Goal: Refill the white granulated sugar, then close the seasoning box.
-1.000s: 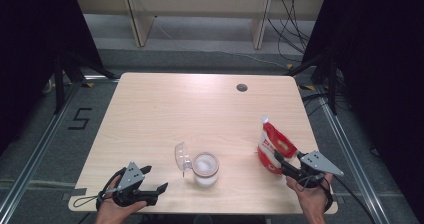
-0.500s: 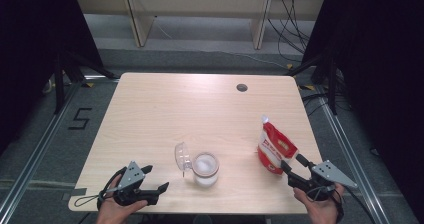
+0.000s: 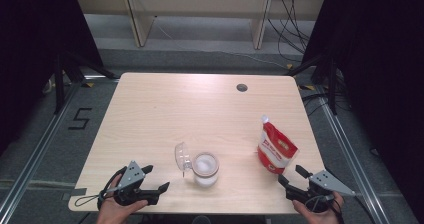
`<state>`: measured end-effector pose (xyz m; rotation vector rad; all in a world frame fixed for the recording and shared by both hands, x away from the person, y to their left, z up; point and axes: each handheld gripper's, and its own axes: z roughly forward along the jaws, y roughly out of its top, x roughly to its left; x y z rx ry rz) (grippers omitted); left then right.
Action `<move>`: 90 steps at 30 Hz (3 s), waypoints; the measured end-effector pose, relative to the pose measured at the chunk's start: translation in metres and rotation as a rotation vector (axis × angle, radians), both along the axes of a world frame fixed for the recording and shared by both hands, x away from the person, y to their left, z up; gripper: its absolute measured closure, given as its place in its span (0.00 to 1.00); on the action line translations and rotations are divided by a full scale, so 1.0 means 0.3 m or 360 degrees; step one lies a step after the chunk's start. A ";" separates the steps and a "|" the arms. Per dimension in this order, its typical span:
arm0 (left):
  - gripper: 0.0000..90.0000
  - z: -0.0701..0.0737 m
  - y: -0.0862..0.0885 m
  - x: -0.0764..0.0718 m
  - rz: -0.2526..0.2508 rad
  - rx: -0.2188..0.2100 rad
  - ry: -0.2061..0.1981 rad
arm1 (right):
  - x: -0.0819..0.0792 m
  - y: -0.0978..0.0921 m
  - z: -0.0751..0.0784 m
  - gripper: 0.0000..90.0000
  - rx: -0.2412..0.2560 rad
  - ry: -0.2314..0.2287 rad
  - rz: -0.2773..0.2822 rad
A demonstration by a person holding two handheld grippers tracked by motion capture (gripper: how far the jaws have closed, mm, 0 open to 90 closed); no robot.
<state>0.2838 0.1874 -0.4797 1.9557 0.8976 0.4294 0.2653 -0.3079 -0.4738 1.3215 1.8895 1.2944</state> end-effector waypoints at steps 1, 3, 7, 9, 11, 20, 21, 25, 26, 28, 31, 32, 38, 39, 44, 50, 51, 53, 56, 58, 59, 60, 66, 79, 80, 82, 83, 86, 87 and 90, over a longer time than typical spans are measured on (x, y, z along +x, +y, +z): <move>0.23 0.000 0.000 0.000 0.0001 -0.0001 0.0002 | 0.000 -0.004 -0.001 0.32 -0.0030 -0.0002 0.0023; 0.23 -0.001 -0.001 0.000 0.0000 0.0001 0.0001 | -0.008 0.001 -0.003 0.32 -0.0012 -0.0014 0.0013; 0.23 0.003 -0.004 0.000 0.0002 -0.0012 -0.0006 | -0.018 -0.003 -0.006 0.31 -0.0044 -0.0009 0.0045; 0.23 0.000 -0.011 -0.002 0.0024 -0.0050 0.0019 | -0.017 -0.003 -0.014 0.31 -0.0049 -0.0026 0.0036; 0.23 0.000 -0.013 -0.002 0.0023 -0.0049 0.0019 | -0.023 0.000 -0.013 0.31 -0.0029 0.0012 0.0039; 0.24 0.011 -0.022 0.004 0.0013 -0.0076 0.0038 | -0.015 0.001 -0.010 0.32 -0.0059 0.0035 0.0056; 0.26 0.013 -0.022 0.007 0.0000 -0.0083 0.0046 | -0.012 0.004 -0.012 0.32 -0.0063 0.0011 0.0045; 0.41 0.030 -0.028 0.010 -0.0005 -0.0139 0.0059 | -0.011 0.006 -0.005 0.33 -0.0084 0.0000 0.0077; 0.44 0.033 -0.032 0.012 -0.0006 -0.0145 0.0051 | -0.010 0.006 -0.005 0.33 -0.0087 -0.0005 0.0076; 0.54 0.043 -0.037 0.015 -0.0022 -0.0124 0.0020 | -0.010 0.010 -0.006 0.33 -0.0043 0.0024 0.0093; 0.72 0.053 -0.047 0.014 -0.0044 -0.0118 -0.0009 | -0.006 0.008 -0.007 0.35 -0.0085 -0.0023 0.0084; 0.76 0.055 -0.050 0.013 -0.0050 -0.0121 -0.0004 | -0.009 0.008 -0.003 0.35 -0.0094 -0.0030 0.0077; 0.92 0.084 -0.086 0.022 -0.0105 -0.0112 -0.0022 | -0.007 0.017 0.000 0.35 -0.0118 -0.0042 0.0110; 0.94 0.092 -0.092 0.024 -0.0110 -0.0089 -0.0023 | -0.007 0.018 0.000 0.35 -0.0116 -0.0041 0.0112; 0.99 0.114 -0.122 0.042 -0.0142 -0.0045 -0.0064 | -0.008 0.018 0.001 0.35 -0.0099 -0.0035 0.0119; 0.99 0.118 -0.136 0.053 -0.0167 -0.0021 -0.0076 | -0.006 0.017 0.000 0.36 -0.0112 -0.0049 0.0124; 0.99 0.116 -0.136 0.054 -0.0173 -0.0029 -0.0076 | -0.006 0.017 0.000 0.36 -0.0111 -0.0048 0.0125; 0.99 0.118 -0.136 0.053 -0.0169 -0.0026 -0.0077 | -0.005 0.018 -0.001 0.36 -0.0111 -0.0054 0.0130; 0.99 0.119 -0.136 0.052 -0.0179 -0.0038 -0.0080 | -0.005 0.020 0.000 0.36 -0.0107 -0.0058 0.0143; 0.99 0.118 -0.141 0.047 -0.0165 -0.0063 -0.0061 | -0.005 0.020 0.000 0.36 -0.0110 -0.0059 0.0138; 0.99 0.119 -0.144 0.045 -0.0164 -0.0059 -0.0060 | -0.005 0.020 0.000 0.36 -0.0110 -0.0057 0.0138; 0.99 0.122 -0.145 0.044 -0.0177 -0.0053 -0.0066 | -0.005 0.019 0.000 0.36 -0.0111 -0.0056 0.0136; 0.99 0.123 -0.150 0.042 -0.0186 -0.0053 -0.0072 | -0.004 0.018 -0.001 0.36 -0.0110 -0.0058 0.0135; 0.99 0.136 -0.172 0.040 -0.0226 -0.0064 -0.0104 | -0.004 0.017 -0.001 0.36 -0.0108 -0.0060 0.0132; 0.99 0.138 -0.172 0.041 -0.0238 -0.0039 -0.0114 | -0.004 0.018 -0.001 0.36 -0.0107 -0.0059 0.0131; 0.99 0.135 -0.177 0.038 -0.0228 -0.0051 -0.0093 | -0.005 0.017 0.001 0.36 -0.0106 -0.0058 0.0135; 0.99 0.133 -0.177 0.040 -0.0234 -0.0049 -0.0100 | -0.005 0.017 0.001 0.36 -0.0109 -0.0055 0.0134; 0.99 0.132 -0.178 0.039 -0.0238 -0.0056 -0.0105 | -0.006 0.017 0.002 0.36 -0.0108 -0.0053 0.0141; 0.99 0.134 -0.179 0.037 -0.0233 -0.0050 -0.0104 | -0.005 0.019 0.001 0.36 -0.0098 -0.0063 0.0133; 0.99 0.138 -0.179 0.038 -0.0258 -0.0059 -0.0118 | -0.004 0.018 -0.001 0.36 -0.0111 -0.0064 0.0135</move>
